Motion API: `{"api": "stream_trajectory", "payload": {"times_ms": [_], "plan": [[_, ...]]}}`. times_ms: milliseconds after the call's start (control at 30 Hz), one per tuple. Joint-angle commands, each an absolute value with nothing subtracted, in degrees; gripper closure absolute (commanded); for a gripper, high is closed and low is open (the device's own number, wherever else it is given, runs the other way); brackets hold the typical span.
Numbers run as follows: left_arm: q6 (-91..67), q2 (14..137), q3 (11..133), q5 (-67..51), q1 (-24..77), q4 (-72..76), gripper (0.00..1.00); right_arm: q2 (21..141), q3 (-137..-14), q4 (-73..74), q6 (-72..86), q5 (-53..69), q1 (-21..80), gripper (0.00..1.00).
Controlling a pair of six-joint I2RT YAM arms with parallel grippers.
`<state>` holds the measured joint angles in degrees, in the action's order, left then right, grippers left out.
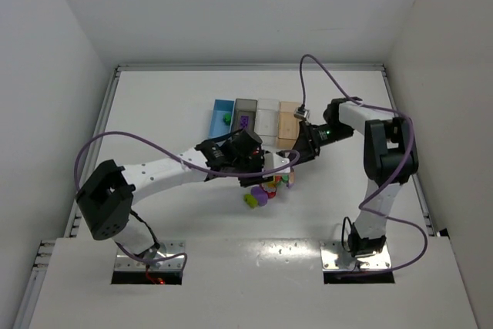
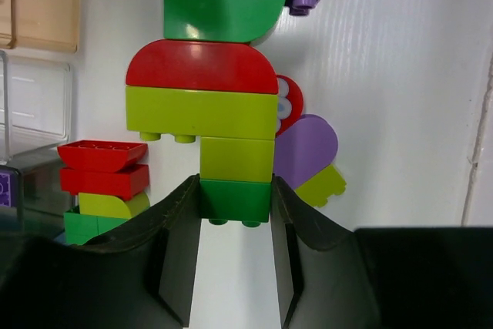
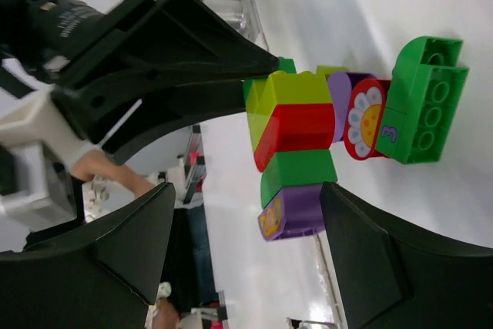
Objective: Sort the legos into containers by color
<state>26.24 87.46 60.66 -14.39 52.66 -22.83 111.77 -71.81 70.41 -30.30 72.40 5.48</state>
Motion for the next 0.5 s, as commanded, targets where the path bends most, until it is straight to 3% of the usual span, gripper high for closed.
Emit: {"api": "stream_trajectory", "payload": {"times_ms": [0, 467], "plan": [[25.3, 85.6, 64.5, -13.5, 53.5, -20.9, 0.74, 113.6, -74.0, 75.9, -38.1, 75.1, 7.4, 0.23], [24.8, 85.6, 65.6, -11.8, 54.6, -20.9, 0.75, 117.2, -75.1, 76.5, -38.7, 75.1, 11.1, 0.23]]}}
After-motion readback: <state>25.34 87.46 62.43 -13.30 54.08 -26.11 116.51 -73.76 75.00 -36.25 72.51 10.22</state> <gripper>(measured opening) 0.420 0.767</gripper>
